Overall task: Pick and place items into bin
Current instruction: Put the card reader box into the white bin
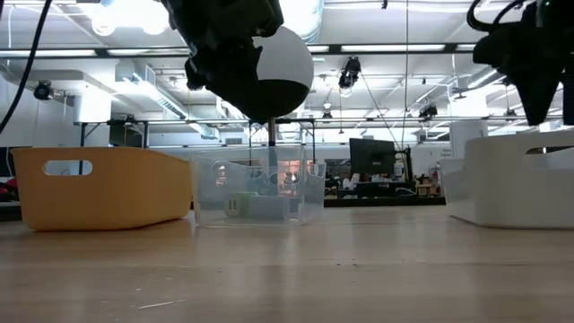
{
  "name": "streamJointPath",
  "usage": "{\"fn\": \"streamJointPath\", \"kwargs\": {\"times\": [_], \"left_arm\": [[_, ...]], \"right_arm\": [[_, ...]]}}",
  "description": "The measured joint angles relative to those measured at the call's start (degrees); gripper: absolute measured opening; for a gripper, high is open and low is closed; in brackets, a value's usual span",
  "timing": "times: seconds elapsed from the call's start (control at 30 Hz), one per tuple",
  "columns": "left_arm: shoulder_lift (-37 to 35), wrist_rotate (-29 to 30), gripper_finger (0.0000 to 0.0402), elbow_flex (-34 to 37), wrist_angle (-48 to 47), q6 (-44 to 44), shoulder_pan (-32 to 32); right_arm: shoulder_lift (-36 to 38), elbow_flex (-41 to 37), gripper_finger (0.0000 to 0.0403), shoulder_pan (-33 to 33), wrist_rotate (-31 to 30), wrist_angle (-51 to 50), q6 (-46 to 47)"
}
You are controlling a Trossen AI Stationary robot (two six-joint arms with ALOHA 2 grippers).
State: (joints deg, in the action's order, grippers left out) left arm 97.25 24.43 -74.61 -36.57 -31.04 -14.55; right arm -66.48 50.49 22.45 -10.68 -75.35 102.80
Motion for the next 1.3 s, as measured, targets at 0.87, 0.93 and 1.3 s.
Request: {"fn": "streamJointPath", "kwargs": {"times": [0.87,0.93,1.3], "left_arm": [[0.00,-6.84,0.0000,-0.12,13.50,-0.31,0.59],[0.00,-6.85,0.0000,-0.11,13.58,-1.79,0.59],[0.00,-7.10,0.0000,-0.04,13.65,-14.34,-0.86]], "right_arm": [[-4.31,-3.26,0.0141,42.96,17.59,16.96,9.63],[-6.11,-4.08,0.0111,44.63,17.07,17.88,11.88],[-18.34,-5.24,0.0012,44.97,16.47,25.42,3.83]]}}
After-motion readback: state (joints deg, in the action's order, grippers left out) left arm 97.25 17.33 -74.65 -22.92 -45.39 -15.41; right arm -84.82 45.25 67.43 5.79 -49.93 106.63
